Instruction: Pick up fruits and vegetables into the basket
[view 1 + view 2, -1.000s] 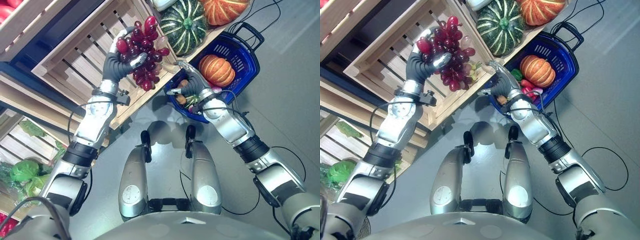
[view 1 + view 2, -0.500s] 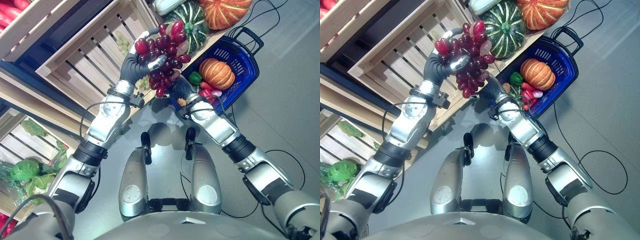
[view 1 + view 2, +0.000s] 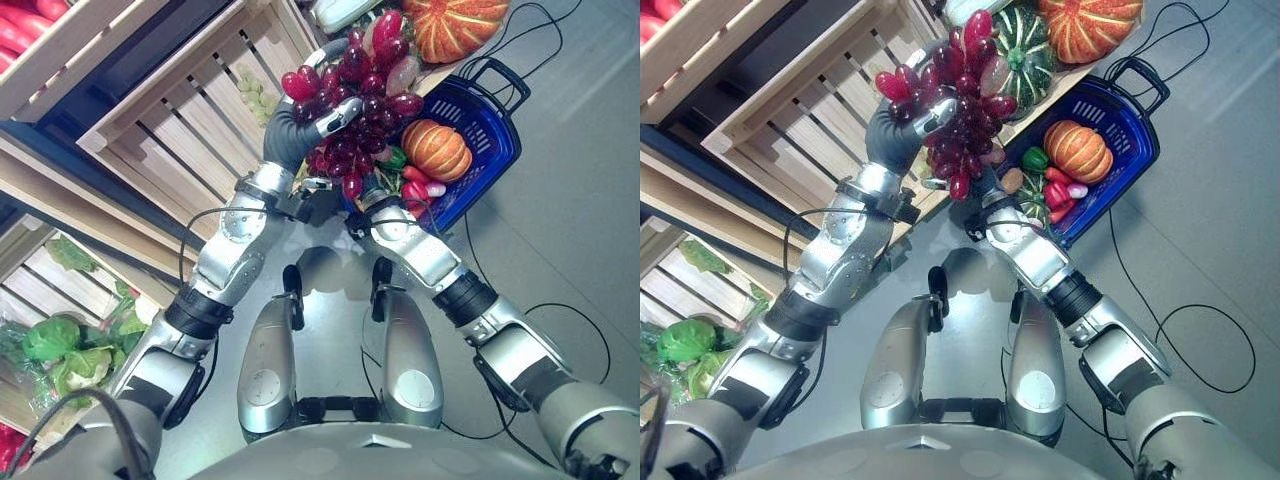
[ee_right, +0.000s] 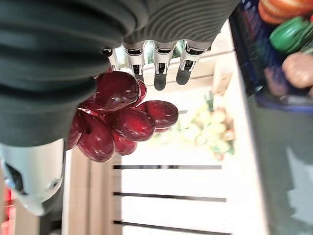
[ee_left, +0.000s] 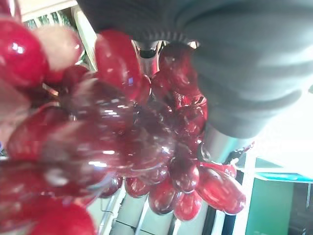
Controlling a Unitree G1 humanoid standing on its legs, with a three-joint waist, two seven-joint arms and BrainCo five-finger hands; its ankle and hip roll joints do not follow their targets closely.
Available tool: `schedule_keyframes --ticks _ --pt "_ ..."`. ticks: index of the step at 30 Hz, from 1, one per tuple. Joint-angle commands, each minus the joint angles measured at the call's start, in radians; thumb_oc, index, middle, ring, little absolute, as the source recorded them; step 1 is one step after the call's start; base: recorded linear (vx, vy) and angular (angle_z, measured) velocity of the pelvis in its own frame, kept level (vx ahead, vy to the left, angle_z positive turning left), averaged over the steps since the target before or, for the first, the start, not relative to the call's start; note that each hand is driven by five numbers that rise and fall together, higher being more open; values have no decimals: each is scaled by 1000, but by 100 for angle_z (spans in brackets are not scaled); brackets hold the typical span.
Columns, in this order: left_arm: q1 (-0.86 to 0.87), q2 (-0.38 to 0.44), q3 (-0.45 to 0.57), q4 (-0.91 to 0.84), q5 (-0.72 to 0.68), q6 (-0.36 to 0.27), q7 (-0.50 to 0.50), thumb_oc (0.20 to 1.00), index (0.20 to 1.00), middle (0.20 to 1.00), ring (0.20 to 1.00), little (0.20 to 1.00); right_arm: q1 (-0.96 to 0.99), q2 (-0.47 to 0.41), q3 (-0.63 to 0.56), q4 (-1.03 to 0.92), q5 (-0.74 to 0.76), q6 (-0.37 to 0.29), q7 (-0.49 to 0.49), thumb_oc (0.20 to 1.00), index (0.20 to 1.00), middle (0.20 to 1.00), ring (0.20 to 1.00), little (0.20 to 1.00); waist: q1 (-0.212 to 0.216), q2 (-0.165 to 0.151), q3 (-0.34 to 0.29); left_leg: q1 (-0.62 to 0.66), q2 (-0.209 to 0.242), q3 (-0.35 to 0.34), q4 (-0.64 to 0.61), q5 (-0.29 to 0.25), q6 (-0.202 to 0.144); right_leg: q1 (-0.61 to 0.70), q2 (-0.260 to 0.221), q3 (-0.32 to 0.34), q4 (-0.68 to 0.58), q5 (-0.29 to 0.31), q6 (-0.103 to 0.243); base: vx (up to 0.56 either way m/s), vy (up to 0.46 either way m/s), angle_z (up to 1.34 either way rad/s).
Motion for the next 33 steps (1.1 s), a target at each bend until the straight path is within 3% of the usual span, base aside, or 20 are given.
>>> schedule_keyframes --ticks 1,11,12,13,14,29,32,33 --pt "-30 -46 -58 -136 -81 -12 7 200 200 200 200 200 1 98 -14 -54 60 -138 -24 1000 1000 1000 1000 1000 17 -27 -91 25 -29 18 -18 -72 46 84 -39 -11 -60 -45 51 22 -9 5" --pt "11 -66 -68 -107 -93 -25 48 200 200 200 200 200 20 98 -45 -77 92 -244 -61 1000 1000 1000 1000 1000 20 -28 -92 27 -30 17 -10 -73 50 94 -40 -17 -64 -43 46 0 0 0" --pt "17 -65 -67 -105 -85 -33 50 200 200 200 200 200 24 92 -51 -85 89 -250 -57 875 875 875 875 875 19 -29 -92 27 -30 17 -9 -72 51 95 -39 -16 -64 -42 46 0 0 0" --pt "19 -65 -64 -104 -76 -40 50 200 200 200 200 200 27 90 -54 -87 83 -254 -54 354 354 354 354 354 20 -30 -93 28 -30 17 -10 -72 52 95 -39 -16 -64 -43 46 0 0 0" --pt "19 -65 -63 -103 -72 -42 50 200 200 200 200 200 28 89 -55 -87 80 -259 -53 200 200 200 200 200 20 -30 -93 29 -30 17 -11 -72 52 96 -39 -16 -65 -43 46 0 0 0" --pt "47 -55 -42 -103 -55 -57 79 200 200 200 200 200 46 51 -64 -104 48 -285 -21 200 200 200 200 200 25 -35 -98 36 -25 13 -9 -72 53 105 -38 -18 -64 -43 44 0 -1 0" --pt "51 -55 -42 -96 -92 -1 76 200 200 200 200 200 53 52 -64 -96 87 -303 5 200 200 200 200 200 27 -34 -99 37 -24 11 -10 -71 52 108 -36 -20 -64 -44 43 0 0 0" --pt "53 -55 -43 -93 -85 37 91 787 787 787 787 787 53 52 -66 -95 105 -309 22 200 200 200 200 200 26 -34 -99 37 -24 11 -8 -72 52 107 -36 -20 -63 -44 43 0 0 0"
